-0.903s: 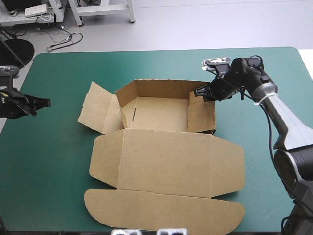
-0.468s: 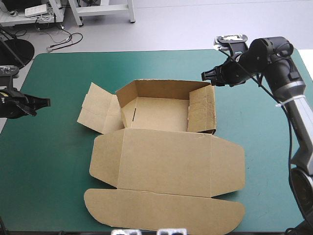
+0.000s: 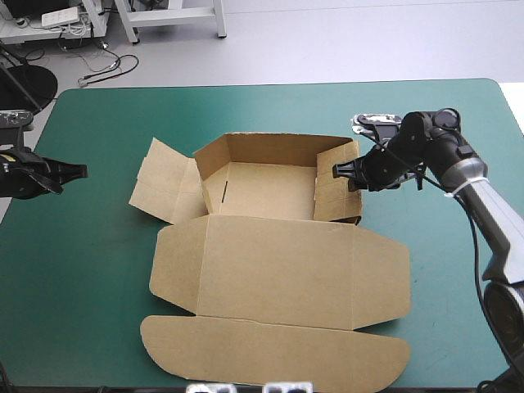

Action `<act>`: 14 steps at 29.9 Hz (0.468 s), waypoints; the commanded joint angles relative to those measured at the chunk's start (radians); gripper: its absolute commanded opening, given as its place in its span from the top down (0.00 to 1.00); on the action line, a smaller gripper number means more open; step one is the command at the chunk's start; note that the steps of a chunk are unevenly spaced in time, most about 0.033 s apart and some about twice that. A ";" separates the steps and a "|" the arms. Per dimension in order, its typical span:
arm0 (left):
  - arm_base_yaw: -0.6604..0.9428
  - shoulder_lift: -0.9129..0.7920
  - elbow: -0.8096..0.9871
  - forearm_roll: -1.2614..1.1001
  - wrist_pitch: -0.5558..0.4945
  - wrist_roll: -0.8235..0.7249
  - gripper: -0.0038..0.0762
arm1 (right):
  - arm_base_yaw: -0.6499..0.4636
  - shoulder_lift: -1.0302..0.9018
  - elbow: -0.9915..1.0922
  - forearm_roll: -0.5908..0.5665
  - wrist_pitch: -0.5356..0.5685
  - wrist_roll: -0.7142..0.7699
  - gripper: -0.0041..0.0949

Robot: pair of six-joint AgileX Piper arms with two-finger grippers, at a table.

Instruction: Fold the box

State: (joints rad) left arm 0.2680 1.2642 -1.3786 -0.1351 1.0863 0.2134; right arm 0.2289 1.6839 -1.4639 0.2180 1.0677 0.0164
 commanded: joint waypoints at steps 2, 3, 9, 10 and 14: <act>0.000 -0.027 -0.025 -0.055 -0.024 -0.001 0.95 | 0.000 0.035 -0.016 0.083 -0.114 -0.056 0.54; 0.000 -0.027 -0.025 -0.067 -0.022 -0.001 0.95 | 0.000 0.053 -0.016 0.088 -0.127 -0.056 0.54; 0.000 -0.018 -0.025 -0.113 -0.060 0.046 0.95 | 0.000 0.115 -0.018 0.106 -0.142 -0.103 0.90; 0.000 -0.011 -0.025 -0.113 -0.062 0.046 0.95 | 0.000 0.115 -0.018 0.106 -0.142 -0.107 0.98; 0.022 0.037 -0.027 -0.117 -0.049 0.063 0.95 | 0.000 0.099 -0.026 0.114 -0.121 -0.116 0.98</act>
State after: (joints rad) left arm 0.2717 1.2915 -1.3786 -0.2253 1.0782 0.2658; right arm 0.2270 1.8414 -1.4561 0.3033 0.9427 -0.0753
